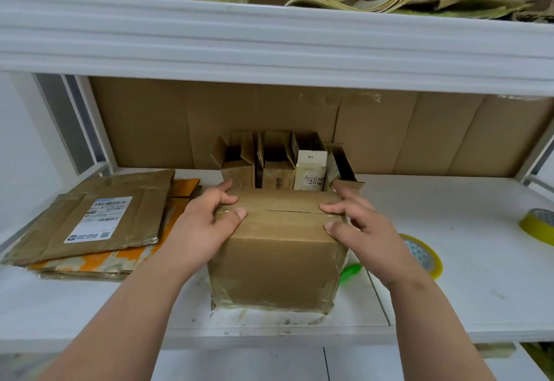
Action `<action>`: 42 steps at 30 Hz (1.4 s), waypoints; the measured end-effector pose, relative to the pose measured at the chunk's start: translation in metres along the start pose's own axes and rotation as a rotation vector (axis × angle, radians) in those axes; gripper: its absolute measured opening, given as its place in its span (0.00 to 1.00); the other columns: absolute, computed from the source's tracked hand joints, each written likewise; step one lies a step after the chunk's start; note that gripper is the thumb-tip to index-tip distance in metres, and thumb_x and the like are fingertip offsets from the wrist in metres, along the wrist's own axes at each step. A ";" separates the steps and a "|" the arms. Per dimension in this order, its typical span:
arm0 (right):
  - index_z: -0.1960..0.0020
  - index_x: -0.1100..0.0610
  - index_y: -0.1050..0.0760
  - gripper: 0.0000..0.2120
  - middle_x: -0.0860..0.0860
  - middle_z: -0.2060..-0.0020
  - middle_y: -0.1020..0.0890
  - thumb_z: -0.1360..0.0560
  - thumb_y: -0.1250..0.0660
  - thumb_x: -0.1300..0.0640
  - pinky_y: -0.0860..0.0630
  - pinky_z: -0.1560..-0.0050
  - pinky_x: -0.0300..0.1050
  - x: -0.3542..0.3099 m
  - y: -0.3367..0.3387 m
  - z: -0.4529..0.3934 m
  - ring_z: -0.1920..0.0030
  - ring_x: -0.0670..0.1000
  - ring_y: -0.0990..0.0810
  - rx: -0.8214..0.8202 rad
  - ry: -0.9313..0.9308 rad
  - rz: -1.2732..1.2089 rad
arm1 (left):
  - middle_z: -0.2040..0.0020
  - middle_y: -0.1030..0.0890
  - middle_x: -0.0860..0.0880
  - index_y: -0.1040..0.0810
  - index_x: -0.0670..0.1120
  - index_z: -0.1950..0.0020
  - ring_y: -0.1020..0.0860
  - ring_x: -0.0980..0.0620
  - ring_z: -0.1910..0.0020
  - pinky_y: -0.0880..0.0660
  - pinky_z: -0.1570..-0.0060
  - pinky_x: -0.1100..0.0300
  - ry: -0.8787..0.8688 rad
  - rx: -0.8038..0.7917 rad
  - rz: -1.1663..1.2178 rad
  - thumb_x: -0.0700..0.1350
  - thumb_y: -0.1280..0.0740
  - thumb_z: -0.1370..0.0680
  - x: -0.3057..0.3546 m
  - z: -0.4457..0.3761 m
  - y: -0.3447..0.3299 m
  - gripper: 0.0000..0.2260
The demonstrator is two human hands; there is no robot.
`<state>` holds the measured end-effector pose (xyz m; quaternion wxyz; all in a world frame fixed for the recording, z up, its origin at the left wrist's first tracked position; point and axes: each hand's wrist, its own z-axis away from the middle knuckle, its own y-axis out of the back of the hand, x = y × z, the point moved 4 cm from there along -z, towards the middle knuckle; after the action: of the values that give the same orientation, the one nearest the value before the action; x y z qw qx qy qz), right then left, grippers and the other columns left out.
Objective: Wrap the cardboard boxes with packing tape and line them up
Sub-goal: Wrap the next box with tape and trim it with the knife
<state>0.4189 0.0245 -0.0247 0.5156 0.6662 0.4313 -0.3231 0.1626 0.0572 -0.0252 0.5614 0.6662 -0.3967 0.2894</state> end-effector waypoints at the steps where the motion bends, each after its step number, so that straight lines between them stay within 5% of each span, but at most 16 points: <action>1: 0.49 0.43 0.18 0.11 0.34 0.30 0.31 0.24 0.31 0.59 0.38 0.35 0.37 -0.001 -0.001 0.001 0.28 0.37 0.36 0.007 0.006 0.002 | 0.27 0.32 0.62 0.25 0.54 0.44 0.33 0.55 0.29 0.37 0.34 0.56 0.001 -0.001 -0.018 0.51 0.33 0.21 0.001 0.000 0.000 0.07; 3: 0.49 0.44 0.18 0.12 0.33 0.31 0.30 0.24 0.33 0.61 0.38 0.38 0.34 -0.002 -0.004 0.002 0.29 0.37 0.35 0.018 0.015 0.008 | 0.28 0.31 0.61 0.25 0.53 0.44 0.32 0.55 0.31 0.36 0.37 0.58 -0.006 0.010 -0.058 0.50 0.32 0.21 0.005 0.000 0.001 0.07; 7: 0.47 0.43 0.18 0.13 0.33 0.31 0.30 0.23 0.34 0.60 0.38 0.29 0.41 -0.001 -0.005 0.003 0.28 0.38 0.35 0.037 0.018 0.027 | 0.29 0.29 0.57 0.23 0.52 0.44 0.33 0.54 0.31 0.36 0.37 0.57 -0.054 0.000 -0.232 0.52 0.33 0.21 0.014 -0.002 0.006 0.08; 11: 0.45 0.43 0.19 0.12 0.33 0.31 0.30 0.21 0.34 0.58 0.39 0.26 0.44 0.001 -0.006 0.006 0.28 0.37 0.35 0.047 0.008 0.008 | 0.29 0.27 0.56 0.20 0.51 0.47 0.33 0.53 0.30 0.40 0.33 0.61 -0.260 0.036 -0.504 0.48 0.34 0.20 0.034 0.001 0.003 0.05; 14: 0.42 0.45 0.19 0.12 0.34 0.30 0.31 0.21 0.34 0.58 0.40 0.27 0.42 0.000 -0.006 0.008 0.28 0.36 0.35 0.061 0.005 0.015 | 0.32 0.24 0.57 0.19 0.52 0.44 0.27 0.55 0.35 0.35 0.40 0.66 -0.228 -0.023 -0.506 0.43 0.39 0.17 0.042 0.003 -0.007 0.10; 18: 0.34 0.43 0.23 0.15 0.32 0.28 0.34 0.19 0.38 0.45 0.42 0.34 0.31 0.003 -0.005 0.015 0.29 0.33 0.38 0.048 0.036 0.106 | 0.43 0.21 0.58 0.21 0.55 0.51 0.24 0.57 0.48 0.28 0.54 0.64 -0.221 -0.015 -0.581 0.54 0.37 0.20 0.046 0.001 -0.009 0.07; 20: 0.32 0.42 0.25 0.20 0.32 0.29 0.32 0.19 0.44 0.39 0.42 0.36 0.29 0.009 -0.002 0.023 0.30 0.33 0.37 0.134 0.059 0.135 | 0.43 0.22 0.59 0.22 0.56 0.55 0.24 0.57 0.48 0.26 0.50 0.59 -0.192 -0.013 -0.616 0.57 0.37 0.21 0.049 0.001 -0.010 0.08; 22: 0.31 0.45 0.25 0.19 0.36 0.33 0.27 0.17 0.46 0.43 0.38 0.37 0.30 0.022 0.008 0.030 0.34 0.33 0.32 0.308 0.012 0.073 | 0.44 0.22 0.58 0.23 0.56 0.56 0.24 0.56 0.47 0.26 0.47 0.57 -0.183 0.005 -0.644 0.57 0.37 0.22 0.053 0.005 -0.012 0.08; 25: 0.32 0.55 0.25 0.17 0.50 0.36 0.21 0.17 0.41 0.52 0.31 0.34 0.44 0.060 0.026 0.032 0.35 0.49 0.26 0.489 -0.191 0.198 | 0.45 0.21 0.56 0.22 0.54 0.53 0.24 0.54 0.48 0.30 0.39 0.54 -0.181 0.012 -0.698 0.55 0.39 0.22 0.055 0.009 -0.017 0.08; 28: 0.30 0.60 0.29 0.21 0.58 0.33 0.24 0.22 0.39 0.56 0.35 0.30 0.57 0.099 0.035 0.030 0.31 0.60 0.30 0.330 -0.459 0.589 | 0.43 0.22 0.54 0.22 0.51 0.48 0.24 0.53 0.46 0.40 0.27 0.49 -0.136 0.004 -0.749 0.53 0.41 0.21 0.058 0.012 -0.022 0.11; 31: 0.26 0.54 0.36 0.26 0.53 0.30 0.29 0.24 0.42 0.58 0.51 0.24 0.61 0.121 0.033 0.037 0.25 0.55 0.39 0.168 -0.634 0.815 | 0.41 0.22 0.53 0.22 0.50 0.45 0.25 0.53 0.42 0.47 0.24 0.48 -0.102 0.004 -0.739 0.51 0.43 0.20 0.059 0.014 -0.025 0.12; 34: 0.28 0.51 0.34 0.26 0.50 0.31 0.29 0.25 0.42 0.59 0.54 0.25 0.62 0.124 0.033 0.039 0.26 0.54 0.40 0.167 -0.622 0.943 | 0.40 0.22 0.53 0.22 0.50 0.43 0.26 0.54 0.39 0.49 0.23 0.50 -0.096 0.015 -0.720 0.48 0.43 0.19 0.057 0.015 -0.025 0.12; 39: 0.34 0.49 0.28 0.19 0.51 0.36 0.25 0.24 0.40 0.58 0.45 0.27 0.56 0.118 0.036 0.035 0.30 0.55 0.34 0.225 -0.592 0.850 | 0.35 0.23 0.54 0.22 0.51 0.38 0.28 0.54 0.34 0.45 0.25 0.54 -0.115 0.033 -0.707 0.47 0.43 0.19 0.054 0.015 -0.025 0.14; 42: 0.36 0.51 0.25 0.15 0.53 0.41 0.22 0.22 0.39 0.57 0.38 0.35 0.52 0.103 0.044 0.031 0.38 0.57 0.27 0.349 -0.513 0.595 | 0.33 0.24 0.56 0.23 0.53 0.36 0.30 0.55 0.32 0.42 0.28 0.54 -0.120 0.055 -0.718 0.47 0.43 0.19 0.052 0.014 -0.025 0.14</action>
<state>0.5023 0.0154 -0.1044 0.5563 0.7369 0.0167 -0.3836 0.2097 0.0343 0.0027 0.5849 0.7935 -0.1619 0.0448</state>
